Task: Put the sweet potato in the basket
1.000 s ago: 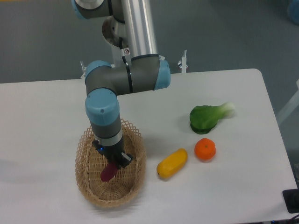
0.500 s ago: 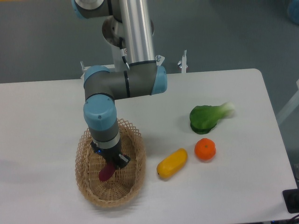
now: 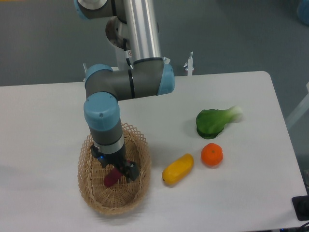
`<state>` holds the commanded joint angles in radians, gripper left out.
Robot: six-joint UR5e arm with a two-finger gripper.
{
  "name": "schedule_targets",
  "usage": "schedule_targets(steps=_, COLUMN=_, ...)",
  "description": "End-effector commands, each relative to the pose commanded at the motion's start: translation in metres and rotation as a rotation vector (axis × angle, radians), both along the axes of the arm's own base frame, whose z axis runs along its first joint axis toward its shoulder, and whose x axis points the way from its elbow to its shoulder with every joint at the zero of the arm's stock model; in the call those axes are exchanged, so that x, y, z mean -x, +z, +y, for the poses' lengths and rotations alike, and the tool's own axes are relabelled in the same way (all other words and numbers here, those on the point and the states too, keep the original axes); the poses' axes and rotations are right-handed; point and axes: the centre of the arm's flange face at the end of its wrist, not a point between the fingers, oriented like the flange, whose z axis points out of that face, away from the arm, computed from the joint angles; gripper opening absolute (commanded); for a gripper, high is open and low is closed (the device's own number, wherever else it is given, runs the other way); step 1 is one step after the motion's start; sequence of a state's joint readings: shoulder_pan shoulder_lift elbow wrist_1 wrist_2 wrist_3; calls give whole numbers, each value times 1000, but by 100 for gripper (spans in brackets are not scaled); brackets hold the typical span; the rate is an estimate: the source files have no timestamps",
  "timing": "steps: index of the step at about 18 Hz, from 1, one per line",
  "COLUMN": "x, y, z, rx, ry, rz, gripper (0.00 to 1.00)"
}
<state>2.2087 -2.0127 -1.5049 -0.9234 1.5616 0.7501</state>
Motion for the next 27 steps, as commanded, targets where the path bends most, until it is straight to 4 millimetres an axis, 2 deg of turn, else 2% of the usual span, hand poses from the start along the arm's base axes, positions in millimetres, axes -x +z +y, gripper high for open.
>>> schedule_targets(steps=4, x=64, y=45, z=-43, rx=0, ry=73, rz=6, gripper=100)
schedule_targets(steps=7, x=103, y=71, z=-76, rx=29, ry=48, rz=10, gripper=100)
schedule_targets(steps=11, x=140, y=88, z=-126, rx=81, ry=-37, rz=1, gripper=100)
schedule_targets(steps=14, x=154, y=95, z=-153, rx=121, ry=-109, rz=-15, gripper=100)
schedule_targets(steps=17, x=158, y=105, z=-172, rx=146, ry=-166, rz=-24, gripper=100)
schedule_targets(steps=20, x=161, y=106, z=-179, rx=151, ry=-186, rz=-23, gripper=100)
schedule_targets(steps=22, x=161, y=117, z=-185, rx=142, ry=-178, rz=-7, gripper=100)
schedule_targets(steps=27, x=161, y=123, z=-183, rx=133, ry=-179, rz=6, gripper=100)
